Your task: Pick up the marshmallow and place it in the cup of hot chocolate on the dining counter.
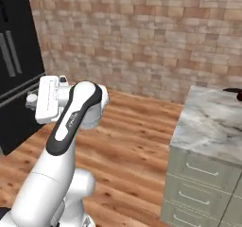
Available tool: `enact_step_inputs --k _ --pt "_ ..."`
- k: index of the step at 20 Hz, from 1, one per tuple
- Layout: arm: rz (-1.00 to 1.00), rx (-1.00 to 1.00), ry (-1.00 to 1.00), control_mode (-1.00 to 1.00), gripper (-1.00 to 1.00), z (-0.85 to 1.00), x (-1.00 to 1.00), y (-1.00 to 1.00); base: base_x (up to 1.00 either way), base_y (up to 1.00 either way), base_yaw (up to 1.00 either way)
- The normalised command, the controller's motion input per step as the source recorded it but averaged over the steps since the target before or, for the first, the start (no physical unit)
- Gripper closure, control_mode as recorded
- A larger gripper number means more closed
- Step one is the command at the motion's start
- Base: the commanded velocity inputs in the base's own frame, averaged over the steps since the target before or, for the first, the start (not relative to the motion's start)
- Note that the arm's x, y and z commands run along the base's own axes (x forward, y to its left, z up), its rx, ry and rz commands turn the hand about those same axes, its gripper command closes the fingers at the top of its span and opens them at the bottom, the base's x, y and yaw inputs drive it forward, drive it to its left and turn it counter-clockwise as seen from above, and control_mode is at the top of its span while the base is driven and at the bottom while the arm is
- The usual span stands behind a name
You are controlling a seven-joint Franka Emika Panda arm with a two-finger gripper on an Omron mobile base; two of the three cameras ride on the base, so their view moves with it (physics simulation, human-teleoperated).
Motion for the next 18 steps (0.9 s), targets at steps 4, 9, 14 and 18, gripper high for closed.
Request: enact_step_inputs --k 4,9,14,18 --pt "0.0 0.0 0.0 1.0 1.0 0.0 0.0 0.0 0.01 0.06 -0.71" --pt "0.0 0.0 0.0 1.0 1.0 0.0 0.0 0.0 0.19 0.72 -0.7" --pt "0.0 0.0 0.0 1.0 1.0 0.0 0.0 0.0 0.31 0.9 -0.7" --pt "0.0 0.0 0.0 1.0 1.0 0.0 0.0 0.0 0.44 0.99 -0.66"
